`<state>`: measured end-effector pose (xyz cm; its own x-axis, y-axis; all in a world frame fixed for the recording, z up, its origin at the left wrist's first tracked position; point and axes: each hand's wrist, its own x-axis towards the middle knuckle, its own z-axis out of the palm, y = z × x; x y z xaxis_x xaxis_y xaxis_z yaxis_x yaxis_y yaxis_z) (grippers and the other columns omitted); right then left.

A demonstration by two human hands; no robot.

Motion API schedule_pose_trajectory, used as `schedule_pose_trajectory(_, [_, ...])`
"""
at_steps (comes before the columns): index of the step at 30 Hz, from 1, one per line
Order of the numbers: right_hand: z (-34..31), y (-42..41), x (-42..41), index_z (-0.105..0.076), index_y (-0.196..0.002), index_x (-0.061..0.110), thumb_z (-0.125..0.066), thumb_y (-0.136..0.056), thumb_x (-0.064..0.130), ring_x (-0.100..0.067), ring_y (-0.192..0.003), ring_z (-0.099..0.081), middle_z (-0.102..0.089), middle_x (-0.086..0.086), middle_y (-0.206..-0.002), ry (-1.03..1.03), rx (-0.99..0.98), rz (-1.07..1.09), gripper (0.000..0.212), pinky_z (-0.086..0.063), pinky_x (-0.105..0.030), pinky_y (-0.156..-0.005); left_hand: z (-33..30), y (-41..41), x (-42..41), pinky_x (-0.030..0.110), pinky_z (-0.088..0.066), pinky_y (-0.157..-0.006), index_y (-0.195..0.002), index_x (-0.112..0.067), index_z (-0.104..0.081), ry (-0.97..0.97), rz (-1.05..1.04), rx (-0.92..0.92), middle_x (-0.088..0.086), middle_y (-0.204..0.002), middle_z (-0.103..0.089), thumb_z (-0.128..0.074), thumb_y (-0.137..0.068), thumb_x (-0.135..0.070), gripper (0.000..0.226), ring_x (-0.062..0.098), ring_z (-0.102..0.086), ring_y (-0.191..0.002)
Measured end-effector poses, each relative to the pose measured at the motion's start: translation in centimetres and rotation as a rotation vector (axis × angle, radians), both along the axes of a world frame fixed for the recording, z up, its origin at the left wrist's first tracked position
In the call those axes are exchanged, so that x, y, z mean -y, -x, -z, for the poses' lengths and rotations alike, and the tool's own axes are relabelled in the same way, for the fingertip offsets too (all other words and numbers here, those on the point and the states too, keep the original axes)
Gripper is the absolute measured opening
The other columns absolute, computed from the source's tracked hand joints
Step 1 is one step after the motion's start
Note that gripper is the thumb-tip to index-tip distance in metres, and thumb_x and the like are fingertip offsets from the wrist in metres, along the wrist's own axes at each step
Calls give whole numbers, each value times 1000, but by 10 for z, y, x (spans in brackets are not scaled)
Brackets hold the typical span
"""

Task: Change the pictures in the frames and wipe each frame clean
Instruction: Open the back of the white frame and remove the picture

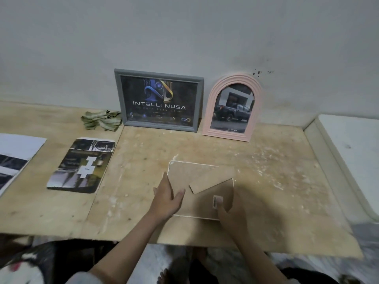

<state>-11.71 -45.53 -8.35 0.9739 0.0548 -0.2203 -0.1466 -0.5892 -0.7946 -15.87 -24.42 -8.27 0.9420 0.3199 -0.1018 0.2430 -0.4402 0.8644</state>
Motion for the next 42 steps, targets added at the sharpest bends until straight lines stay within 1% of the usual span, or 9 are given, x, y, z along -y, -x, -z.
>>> schedule_pose_trajectory(2, [7, 3, -3, -22, -149, 7, -62, -89, 33, -24, -139, -29, -29, -10, -152, 62, 11, -67, 77, -26, -32, -110, 7, 4, -4, 62, -17, -109, -144, -33, -21, -90, 12, -53, -11, -135, -42, -58, -84, -45, 71, 18, -39, -130])
schedule_pose_trajectory(6, [20, 6, -3, -14, -147, -1, -60, -90, 31, -27, -146, -5, -8, -17, -157, 244, 68, -249, 80, -13, -34, -115, 21, 9, -10, 56, 1, -115, -152, -14, 2, -310, 142, -137, 4, -161, -7, -56, -82, -60, 102, 25, 2, -148])
schedule_pose_trajectory(8, [22, 5, -4, -12, -148, -1, -61, -90, 31, -32, -145, -1, -4, -22, -156, 289, 39, -272, 82, -11, -40, -116, 24, 10, -13, 54, 4, -115, -152, -13, 7, -338, 167, -155, 6, -162, 1, -57, -78, -65, 111, 24, 8, -148])
schedule_pose_trajectory(10, [19, 3, -9, -16, -147, -2, -57, -88, 31, -43, -143, -8, -7, -31, -152, 322, 103, -270, 80, -18, -50, -113, 21, 12, -14, 53, 7, -115, -152, -15, 6, -316, 164, -163, 4, -162, 1, -61, -73, -69, 117, 22, 8, -148])
schedule_pose_trajectory(14, [9, -14, -38, -42, -132, -9, -48, -72, 23, -48, -125, -44, -42, -34, -136, 352, 282, -404, 69, -41, -57, -97, 12, 26, -15, 56, 7, -116, -151, -16, 8, -350, 173, -211, 4, -161, 4, -64, -62, -77, 130, 22, 10, -148])
schedule_pose_trajectory(19, [-12, -43, -102, -24, -146, 9, -48, -91, 26, -28, -142, -21, -22, -12, -155, 553, 303, -762, 63, -19, -47, -115, 11, 32, -12, 59, 5, -114, -149, -7, 16, -421, 245, -369, 12, -159, 19, -60, -67, -77, 131, 27, 19, -146])
schedule_pose_trajectory(23, [-20, -62, -136, -35, -140, 16, -48, -92, 31, -31, -129, -35, -35, -12, -144, 748, 335, -957, 51, -31, -45, -106, 11, 34, -10, 57, 5, -114, -149, -6, 17, -419, 242, -421, 11, -157, 24, -57, -72, -73, 127, 26, 22, -145])
schedule_pose_trajectory(34, [-32, -80, -169, -46, -125, 19, -52, -86, 46, -31, -122, -33, -35, -11, -133, 984, 372, -1081, 48, -38, -44, -91, 14, 32, -9, 52, 0, -116, -151, -8, 11, -426, 189, -401, 9, -159, 18, -64, -76, -62, 118, 25, 16, -147])
schedule_pose_trajectory(42, [-43, -81, -187, -43, -125, 10, -55, -82, 35, -33, -121, -35, -35, -11, -130, 908, 220, -1104, 51, -43, -39, -96, 16, 36, -12, 53, 1, -116, -152, -10, 10, -484, 181, -382, 7, -160, 17, -59, -75, -68, 118, 22, 15, -147])
